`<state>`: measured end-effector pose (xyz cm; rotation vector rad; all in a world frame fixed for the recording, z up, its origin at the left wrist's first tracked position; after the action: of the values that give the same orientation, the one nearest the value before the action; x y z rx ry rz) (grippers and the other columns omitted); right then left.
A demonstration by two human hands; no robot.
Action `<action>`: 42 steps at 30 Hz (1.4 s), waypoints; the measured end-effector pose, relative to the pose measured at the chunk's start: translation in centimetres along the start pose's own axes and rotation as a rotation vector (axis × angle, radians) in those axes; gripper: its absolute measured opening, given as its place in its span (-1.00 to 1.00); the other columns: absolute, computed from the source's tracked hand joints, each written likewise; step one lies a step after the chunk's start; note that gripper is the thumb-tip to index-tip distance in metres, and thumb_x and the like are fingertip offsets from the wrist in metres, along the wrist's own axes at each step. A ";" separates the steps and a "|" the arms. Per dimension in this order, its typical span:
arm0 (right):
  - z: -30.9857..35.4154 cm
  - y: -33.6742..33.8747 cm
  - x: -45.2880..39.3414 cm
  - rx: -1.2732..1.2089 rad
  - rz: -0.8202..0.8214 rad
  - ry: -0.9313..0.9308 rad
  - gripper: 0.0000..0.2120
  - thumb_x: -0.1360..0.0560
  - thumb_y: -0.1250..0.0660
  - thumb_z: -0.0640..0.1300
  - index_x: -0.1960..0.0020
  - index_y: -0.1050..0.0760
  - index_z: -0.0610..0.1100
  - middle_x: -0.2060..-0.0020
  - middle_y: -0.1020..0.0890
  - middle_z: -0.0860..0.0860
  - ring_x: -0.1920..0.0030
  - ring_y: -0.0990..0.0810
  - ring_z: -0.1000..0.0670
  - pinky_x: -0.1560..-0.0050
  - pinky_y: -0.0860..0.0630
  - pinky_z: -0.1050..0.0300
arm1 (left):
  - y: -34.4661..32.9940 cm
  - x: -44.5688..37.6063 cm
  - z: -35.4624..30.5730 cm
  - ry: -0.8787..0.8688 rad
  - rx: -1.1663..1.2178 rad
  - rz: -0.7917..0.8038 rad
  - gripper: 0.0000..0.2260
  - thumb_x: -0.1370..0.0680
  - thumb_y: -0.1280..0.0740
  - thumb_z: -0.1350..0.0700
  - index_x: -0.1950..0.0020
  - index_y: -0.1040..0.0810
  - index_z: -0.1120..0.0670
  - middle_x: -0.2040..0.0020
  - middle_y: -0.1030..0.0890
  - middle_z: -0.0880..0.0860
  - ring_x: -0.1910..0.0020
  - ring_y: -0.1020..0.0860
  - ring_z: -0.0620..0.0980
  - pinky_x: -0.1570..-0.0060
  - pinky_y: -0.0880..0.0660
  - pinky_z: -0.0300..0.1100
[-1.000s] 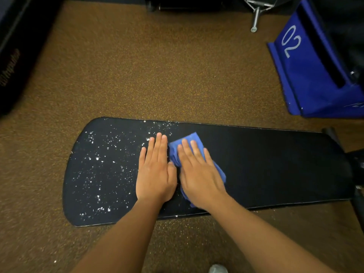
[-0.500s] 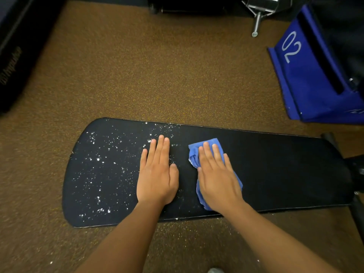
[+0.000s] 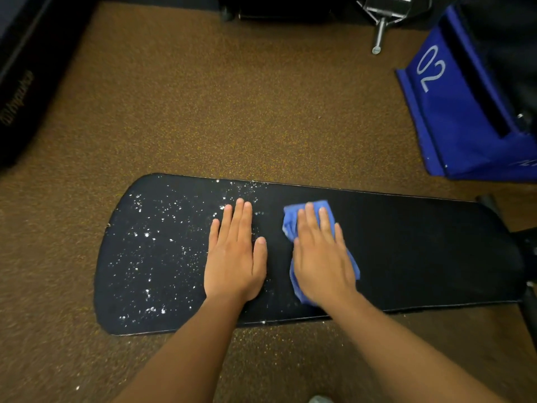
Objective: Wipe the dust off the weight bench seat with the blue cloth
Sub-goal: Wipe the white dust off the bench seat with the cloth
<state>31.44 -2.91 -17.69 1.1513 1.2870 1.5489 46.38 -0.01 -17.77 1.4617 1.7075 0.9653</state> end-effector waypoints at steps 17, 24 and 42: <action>2.9 0.6 -2.3 -0.046 0.064 -0.052 -0.43 -0.64 0.09 -0.05 -0.54 0.24 -0.17 -0.55 0.20 -0.10 -0.53 0.24 -0.14 -0.49 0.16 -0.12 | 0.0 0.0 0.2 -0.035 0.073 -0.030 -0.41 -0.54 0.05 -0.06 -0.54 -0.12 0.13 -0.55 -0.14 0.05 -0.54 -0.02 0.01 -0.50 0.11 -0.05; 3.8 -0.7 3.2 -0.106 0.051 0.249 -0.45 -0.56 0.06 -0.06 -0.54 -0.09 -0.15 -0.54 -0.13 -0.07 -0.53 -0.05 -0.12 -0.46 -0.16 -0.15 | 0.1 -0.1 0.3 -0.039 0.103 -0.047 -0.41 -0.54 0.05 -0.06 -0.54 -0.13 0.13 -0.55 -0.16 0.04 -0.54 -0.04 0.00 -0.50 0.11 -0.06; -2.3 3.6 -0.3 -0.712 -0.203 0.012 -0.51 -0.54 -0.22 -0.15 -0.46 -0.31 -0.01 -0.46 -0.31 0.10 -0.49 -0.14 0.12 -0.46 -0.14 0.10 | 2.0 0.9 -1.3 -0.120 0.098 -0.146 -0.42 -0.57 -0.10 -0.13 -0.48 -0.25 0.19 -0.51 -0.24 0.14 -0.52 -0.11 0.10 -0.45 -0.13 0.09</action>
<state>29.17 -4.39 -14.39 0.5381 0.7192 1.6553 46.07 0.90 -15.44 1.4053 1.7670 0.7117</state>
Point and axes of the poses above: each hand's wrist, its own x-axis away from the middle knuckle, its own y-axis out of the back of the hand, z = x × y, the point moved 4 cm from there along -x, towards the middle knuckle
